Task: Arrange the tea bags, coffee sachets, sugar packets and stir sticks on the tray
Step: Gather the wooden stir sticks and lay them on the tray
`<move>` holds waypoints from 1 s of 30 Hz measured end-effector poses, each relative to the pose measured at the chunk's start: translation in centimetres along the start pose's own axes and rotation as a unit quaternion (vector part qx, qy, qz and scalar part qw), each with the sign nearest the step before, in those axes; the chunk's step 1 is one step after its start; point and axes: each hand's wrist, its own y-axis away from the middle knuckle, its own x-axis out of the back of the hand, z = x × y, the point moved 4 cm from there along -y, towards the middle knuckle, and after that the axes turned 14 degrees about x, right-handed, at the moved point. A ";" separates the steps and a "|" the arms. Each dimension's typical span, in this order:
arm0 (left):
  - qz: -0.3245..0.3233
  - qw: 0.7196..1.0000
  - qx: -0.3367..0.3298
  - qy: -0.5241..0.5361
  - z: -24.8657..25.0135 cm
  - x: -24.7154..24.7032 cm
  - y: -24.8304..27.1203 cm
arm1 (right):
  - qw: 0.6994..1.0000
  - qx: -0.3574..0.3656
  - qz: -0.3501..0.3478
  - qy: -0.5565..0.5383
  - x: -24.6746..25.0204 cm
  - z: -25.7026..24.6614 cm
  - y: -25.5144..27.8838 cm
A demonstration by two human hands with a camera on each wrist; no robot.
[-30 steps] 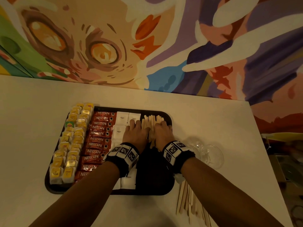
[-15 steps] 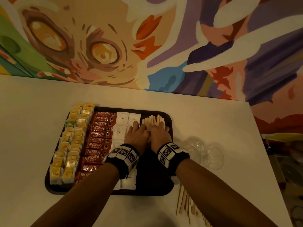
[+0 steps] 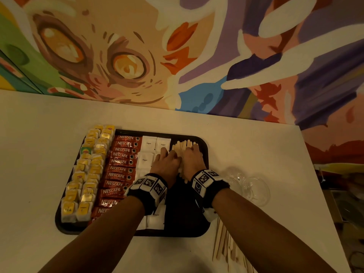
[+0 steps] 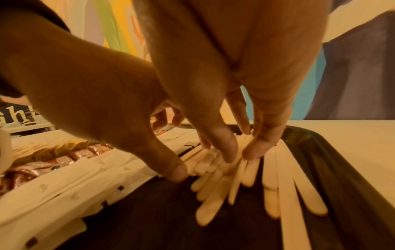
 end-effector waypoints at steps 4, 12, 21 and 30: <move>-0.005 1.000 -0.010 -0.003 0.1 0.1 0.0 | 1.000 -0.018 0.000 -0.010 0.4 0.5 0.1; 0.002 1.000 -0.017 -0.006 0.3 0.0 0.0 | 0.996 -0.085 0.010 -0.016 0.2 1.5 0.5; 0.017 0.999 -0.018 0.025 0.2 0.3 -0.3 | 0.995 -0.087 0.003 -0.050 0.0 1.7 0.4; 0.013 1.000 -0.007 0.013 -0.3 0.0 -0.5 | 0.998 -0.049 -0.009 -0.041 -1.0 1.0 1.5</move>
